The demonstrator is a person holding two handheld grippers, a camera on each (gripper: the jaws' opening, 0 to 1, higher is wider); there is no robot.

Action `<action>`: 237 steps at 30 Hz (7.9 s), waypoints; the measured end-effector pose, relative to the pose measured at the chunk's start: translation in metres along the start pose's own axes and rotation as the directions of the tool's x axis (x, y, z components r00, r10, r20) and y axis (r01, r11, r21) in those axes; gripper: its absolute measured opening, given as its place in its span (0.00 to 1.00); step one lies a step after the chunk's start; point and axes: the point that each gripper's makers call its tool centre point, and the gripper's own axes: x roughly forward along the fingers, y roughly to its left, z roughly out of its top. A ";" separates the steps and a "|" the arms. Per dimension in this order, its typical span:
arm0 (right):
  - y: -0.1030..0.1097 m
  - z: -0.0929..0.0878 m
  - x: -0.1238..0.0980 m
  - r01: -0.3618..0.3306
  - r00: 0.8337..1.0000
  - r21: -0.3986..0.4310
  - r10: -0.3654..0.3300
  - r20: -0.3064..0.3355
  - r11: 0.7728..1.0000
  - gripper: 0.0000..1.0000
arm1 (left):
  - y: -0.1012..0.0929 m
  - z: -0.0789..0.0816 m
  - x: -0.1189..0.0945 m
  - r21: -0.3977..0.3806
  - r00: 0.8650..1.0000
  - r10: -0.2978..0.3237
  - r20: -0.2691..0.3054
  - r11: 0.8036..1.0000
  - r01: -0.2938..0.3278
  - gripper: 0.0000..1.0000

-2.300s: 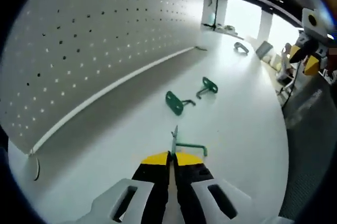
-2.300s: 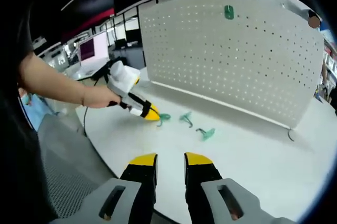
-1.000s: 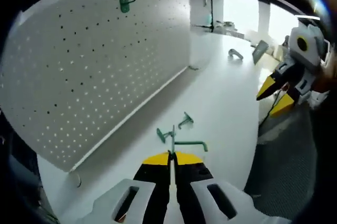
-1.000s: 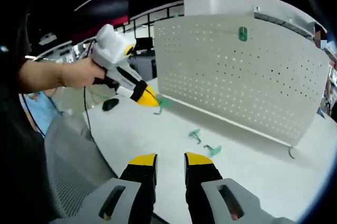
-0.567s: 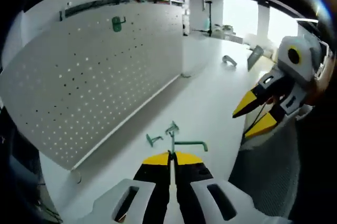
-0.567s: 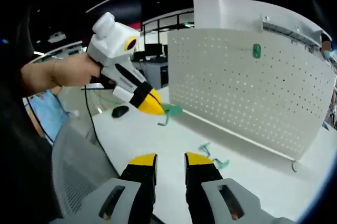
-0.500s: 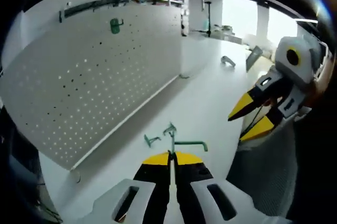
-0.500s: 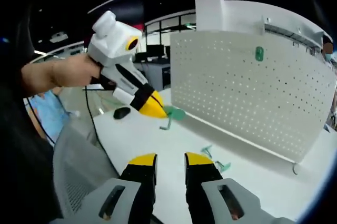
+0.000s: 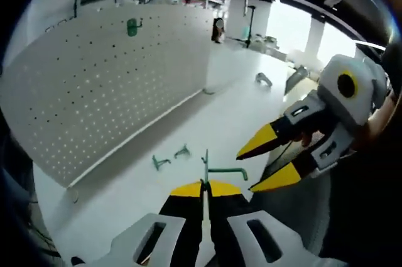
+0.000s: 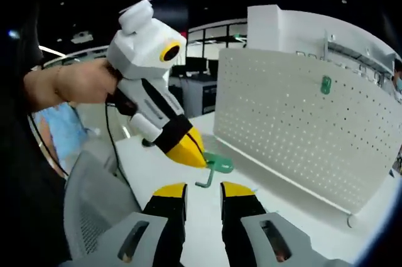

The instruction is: Insert the hook assembly into the mounting plate slot until the hook locks in place.

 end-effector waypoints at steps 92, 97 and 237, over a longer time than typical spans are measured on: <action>-0.069 0.030 -0.020 0.086 0.990 0.245 -0.112 0.091 0.966 0.00 | -0.010 0.009 0.002 -0.152 0.975 -0.031 0.219 0.986 0.066 0.69; -0.054 0.032 -0.013 0.027 0.991 0.316 -0.066 0.113 0.948 0.00 | -0.010 0.014 0.002 -0.142 0.971 -0.036 0.236 0.987 0.071 0.60; -0.043 0.082 -0.021 -0.021 0.956 0.367 -0.088 0.279 0.930 0.00 | -0.019 0.073 -0.034 -0.054 0.887 0.026 0.461 0.999 -0.002 0.40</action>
